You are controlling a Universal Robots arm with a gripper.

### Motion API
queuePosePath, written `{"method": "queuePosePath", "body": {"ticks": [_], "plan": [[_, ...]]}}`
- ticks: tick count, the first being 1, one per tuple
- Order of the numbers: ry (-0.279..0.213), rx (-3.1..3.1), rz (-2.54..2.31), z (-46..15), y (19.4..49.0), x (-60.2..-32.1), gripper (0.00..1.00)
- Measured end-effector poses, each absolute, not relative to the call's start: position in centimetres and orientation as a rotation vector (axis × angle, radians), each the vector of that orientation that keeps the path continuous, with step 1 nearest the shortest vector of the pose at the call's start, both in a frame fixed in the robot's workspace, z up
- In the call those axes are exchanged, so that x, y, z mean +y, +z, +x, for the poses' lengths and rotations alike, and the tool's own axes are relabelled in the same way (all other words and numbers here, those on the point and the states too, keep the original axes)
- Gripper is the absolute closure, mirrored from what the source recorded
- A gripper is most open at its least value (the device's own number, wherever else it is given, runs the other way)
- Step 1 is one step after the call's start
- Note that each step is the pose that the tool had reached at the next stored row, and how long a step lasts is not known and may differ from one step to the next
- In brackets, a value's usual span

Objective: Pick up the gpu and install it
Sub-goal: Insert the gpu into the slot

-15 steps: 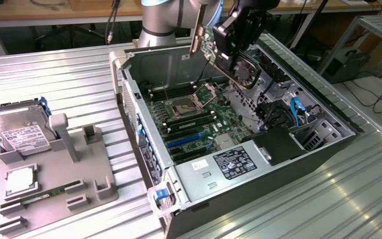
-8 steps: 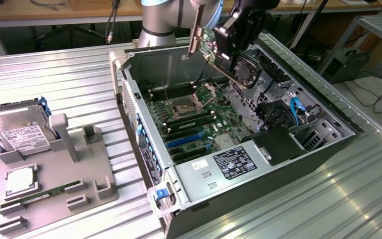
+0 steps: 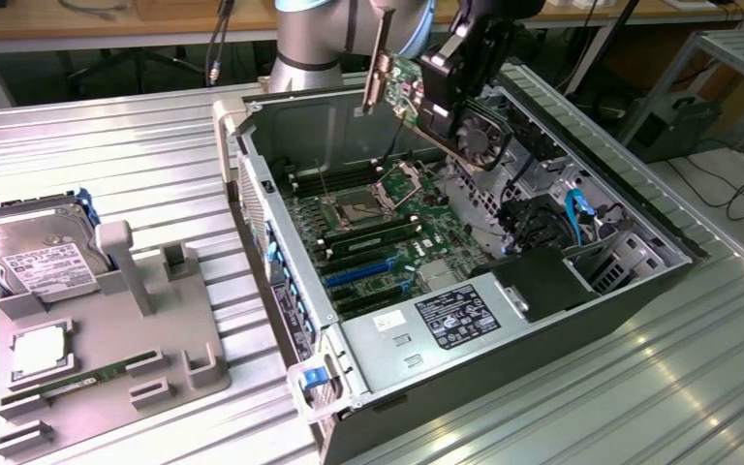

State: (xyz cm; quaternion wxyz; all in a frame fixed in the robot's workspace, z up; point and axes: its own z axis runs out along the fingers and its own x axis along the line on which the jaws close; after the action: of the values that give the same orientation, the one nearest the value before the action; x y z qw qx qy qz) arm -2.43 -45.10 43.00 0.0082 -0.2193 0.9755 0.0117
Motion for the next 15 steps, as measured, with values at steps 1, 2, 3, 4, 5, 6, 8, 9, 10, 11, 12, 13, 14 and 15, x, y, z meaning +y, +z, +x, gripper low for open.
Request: {"method": "queuePosePath", "body": {"ticks": [1, 2, 3, 4, 5, 6, 8, 9, 10, 11, 12, 13, 14, 15], "plan": [[0.037, 3.047, -0.696, -2.42, 43.0, -45.1, 0.73], [0.037, 3.043, -0.71, -2.42, 43.0, -45.1, 0.73], [0.037, 3.041, -0.722, -2.43, 43.0, -45.1, 0.73], [0.037, 3.037, -0.737, -2.43, 43.0, -45.1, 0.73], [0.037, 3.035, -0.747, -2.43, 43.0, -45.1, 0.73], [0.037, 3.032, -0.759, -2.42, 43.0, -45.1, 0.73], [0.037, 3.026, -0.781, -2.42, 43.0, -45.1, 0.73], [0.037, 3.022, -0.799, -2.43, 43.0, -45.1, 0.73], [0.038, 3.017, -0.819, -2.43, 43.0, -45.1, 0.73], [0.038, 3.011, -0.842, -2.43, 43.0, -45.1, 0.73], [0.038, 3.006, -0.858, -2.42, 43.0, -45.1, 0.73], [0.038, 3.001, -0.875, -2.42, 43.0, -45.1, 0.73], [0.038, 2.995, -0.896, -2.43, 43.0, -45.1, 0.73], [0.038, 2.992, -0.906, -2.42, 43.0, -45.1, 0.73]]}}
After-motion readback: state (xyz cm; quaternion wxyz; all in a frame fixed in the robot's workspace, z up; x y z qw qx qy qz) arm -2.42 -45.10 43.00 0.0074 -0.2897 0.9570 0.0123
